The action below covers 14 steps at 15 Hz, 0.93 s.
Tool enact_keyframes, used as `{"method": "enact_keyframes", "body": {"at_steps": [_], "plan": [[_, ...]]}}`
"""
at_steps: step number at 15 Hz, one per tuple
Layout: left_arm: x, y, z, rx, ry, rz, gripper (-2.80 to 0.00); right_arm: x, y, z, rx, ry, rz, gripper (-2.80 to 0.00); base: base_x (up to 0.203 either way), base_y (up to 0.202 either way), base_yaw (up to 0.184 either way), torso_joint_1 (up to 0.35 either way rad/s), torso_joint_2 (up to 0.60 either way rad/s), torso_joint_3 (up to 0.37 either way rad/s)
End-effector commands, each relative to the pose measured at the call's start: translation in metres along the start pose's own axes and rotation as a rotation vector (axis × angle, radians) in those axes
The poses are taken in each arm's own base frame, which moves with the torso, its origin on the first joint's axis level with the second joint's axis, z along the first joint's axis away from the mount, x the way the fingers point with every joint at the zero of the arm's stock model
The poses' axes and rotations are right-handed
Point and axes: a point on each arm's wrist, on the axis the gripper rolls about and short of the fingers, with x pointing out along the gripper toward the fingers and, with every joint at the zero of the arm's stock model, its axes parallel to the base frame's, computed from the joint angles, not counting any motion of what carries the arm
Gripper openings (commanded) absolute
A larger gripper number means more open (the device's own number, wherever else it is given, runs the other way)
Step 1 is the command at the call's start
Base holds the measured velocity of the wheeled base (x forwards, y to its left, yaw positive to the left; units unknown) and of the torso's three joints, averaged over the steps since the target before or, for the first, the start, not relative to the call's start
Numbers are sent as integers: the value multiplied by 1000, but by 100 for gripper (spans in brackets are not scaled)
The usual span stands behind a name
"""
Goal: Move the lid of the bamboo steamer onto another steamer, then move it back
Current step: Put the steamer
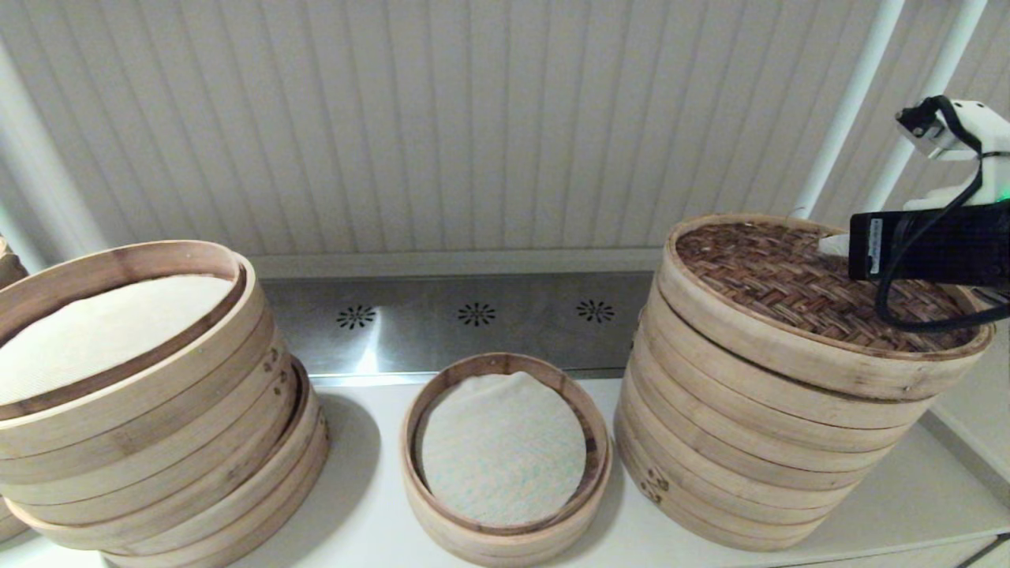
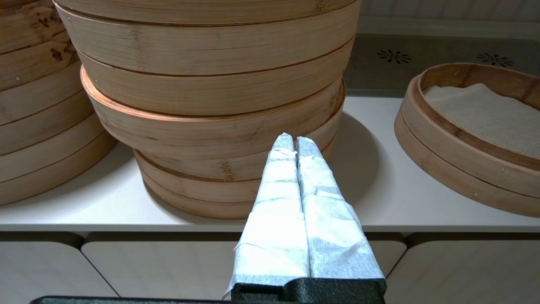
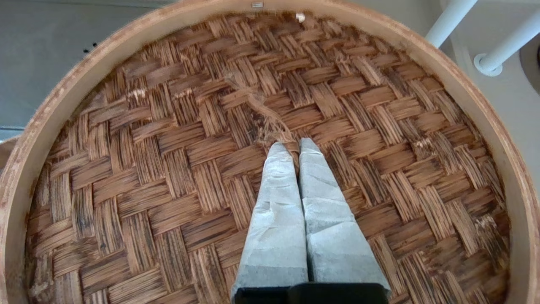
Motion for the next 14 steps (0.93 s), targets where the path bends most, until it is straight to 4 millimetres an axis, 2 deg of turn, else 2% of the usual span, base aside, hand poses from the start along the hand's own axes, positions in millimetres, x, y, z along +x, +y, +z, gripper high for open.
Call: {"method": "enact_keyframes", "body": {"at_steps": [1,3,10,11,12,14], "plan": [[0,0,0,-1,0,0,-280,4,0,-1,0,11,4,-280,0,0,0,0,0,0],[0,0,0,-1,0,-1,-280,10,-2,-2,2,25,3,-280,0,0,0,0,0,0],[0,0,0,-1,0,0,-280,14,-3,-6,6,43,13,-280,0,0,0,0,0,0],[0,0,0,-1,0,1,-280,13,-2,-6,5,40,14,-226,0,0,0,0,0,0],[0,0,0,0,0,0,-280,10,-2,-4,5,30,14,0,0,0,0,0,0,0],[0,0,0,-1,0,1,-280,0,-2,3,4,-13,31,0,0,0,0,0,0,0]]}}
